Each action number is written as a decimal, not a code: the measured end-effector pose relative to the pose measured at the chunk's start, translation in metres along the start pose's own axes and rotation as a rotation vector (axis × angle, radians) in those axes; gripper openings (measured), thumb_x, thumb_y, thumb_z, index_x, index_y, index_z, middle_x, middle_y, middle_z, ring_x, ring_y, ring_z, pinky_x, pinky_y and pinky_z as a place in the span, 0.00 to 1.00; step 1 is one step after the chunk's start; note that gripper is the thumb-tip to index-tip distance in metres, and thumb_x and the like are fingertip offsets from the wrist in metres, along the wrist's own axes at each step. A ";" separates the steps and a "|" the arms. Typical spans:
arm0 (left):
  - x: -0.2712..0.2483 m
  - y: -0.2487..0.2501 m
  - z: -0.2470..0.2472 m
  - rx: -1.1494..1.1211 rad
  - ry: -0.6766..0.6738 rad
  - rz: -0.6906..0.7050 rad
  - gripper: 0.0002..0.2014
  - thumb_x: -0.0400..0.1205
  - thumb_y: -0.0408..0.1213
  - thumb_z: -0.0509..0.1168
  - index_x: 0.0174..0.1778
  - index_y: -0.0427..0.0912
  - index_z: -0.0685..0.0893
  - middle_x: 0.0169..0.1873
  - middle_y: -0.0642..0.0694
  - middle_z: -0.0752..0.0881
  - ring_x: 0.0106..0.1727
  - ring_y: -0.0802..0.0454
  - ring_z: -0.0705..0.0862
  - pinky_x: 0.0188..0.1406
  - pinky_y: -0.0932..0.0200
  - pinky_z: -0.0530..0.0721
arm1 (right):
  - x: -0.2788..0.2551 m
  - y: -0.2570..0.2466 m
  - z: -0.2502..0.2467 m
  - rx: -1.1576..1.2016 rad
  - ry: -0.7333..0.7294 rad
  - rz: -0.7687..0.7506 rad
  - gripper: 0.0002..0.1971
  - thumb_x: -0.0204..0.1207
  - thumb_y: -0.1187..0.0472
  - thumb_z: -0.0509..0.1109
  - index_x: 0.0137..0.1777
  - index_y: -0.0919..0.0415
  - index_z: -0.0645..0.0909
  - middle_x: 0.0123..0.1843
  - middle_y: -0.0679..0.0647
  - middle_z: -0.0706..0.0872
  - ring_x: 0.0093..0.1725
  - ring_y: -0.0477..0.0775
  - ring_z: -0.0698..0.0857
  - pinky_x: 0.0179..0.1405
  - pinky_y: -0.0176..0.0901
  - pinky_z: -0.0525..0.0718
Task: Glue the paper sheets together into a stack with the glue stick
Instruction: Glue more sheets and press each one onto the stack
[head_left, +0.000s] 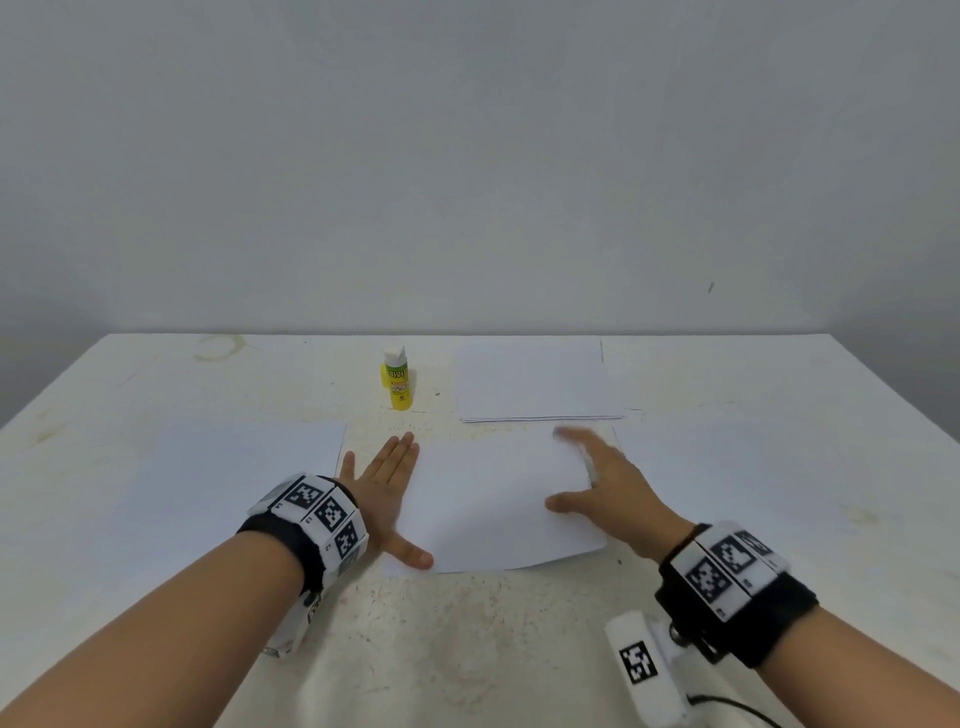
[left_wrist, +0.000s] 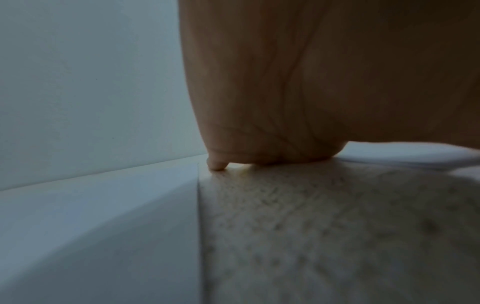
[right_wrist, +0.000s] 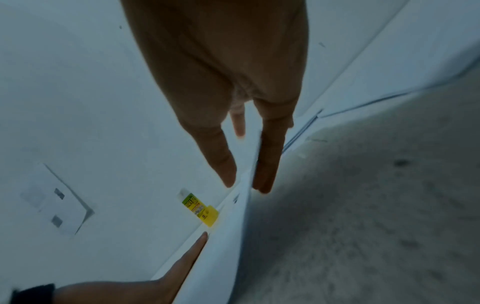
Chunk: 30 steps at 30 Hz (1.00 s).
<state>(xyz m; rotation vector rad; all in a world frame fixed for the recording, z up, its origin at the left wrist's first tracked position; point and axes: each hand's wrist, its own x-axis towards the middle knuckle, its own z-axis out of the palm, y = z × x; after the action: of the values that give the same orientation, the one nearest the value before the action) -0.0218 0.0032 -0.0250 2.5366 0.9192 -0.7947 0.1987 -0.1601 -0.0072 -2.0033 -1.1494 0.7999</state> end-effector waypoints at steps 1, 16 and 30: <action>0.000 0.000 0.000 0.001 0.005 -0.001 0.88 0.24 0.89 0.37 0.76 0.39 0.20 0.77 0.46 0.20 0.80 0.49 0.24 0.76 0.32 0.31 | -0.002 0.004 0.002 0.005 -0.047 0.024 0.27 0.70 0.62 0.79 0.67 0.46 0.78 0.70 0.50 0.76 0.68 0.52 0.75 0.63 0.41 0.75; 0.004 0.003 0.001 -0.038 0.031 -0.032 0.86 0.26 0.89 0.33 0.78 0.38 0.22 0.68 0.51 0.16 0.80 0.51 0.24 0.75 0.33 0.29 | 0.052 -0.051 -0.090 0.049 0.201 -0.107 0.16 0.76 0.73 0.70 0.54 0.52 0.85 0.63 0.55 0.83 0.46 0.54 0.85 0.38 0.33 0.84; 0.005 0.003 -0.001 -0.065 0.015 -0.033 0.87 0.26 0.89 0.36 0.77 0.39 0.21 0.67 0.52 0.16 0.79 0.51 0.24 0.76 0.36 0.28 | 0.160 0.007 -0.061 -0.357 0.142 0.135 0.16 0.77 0.73 0.64 0.58 0.56 0.86 0.70 0.57 0.80 0.67 0.56 0.79 0.55 0.33 0.71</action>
<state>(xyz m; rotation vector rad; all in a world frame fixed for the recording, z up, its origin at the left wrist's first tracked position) -0.0161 0.0041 -0.0270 2.4806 0.9779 -0.7436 0.3169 -0.0355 -0.0047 -2.4107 -1.1454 0.5325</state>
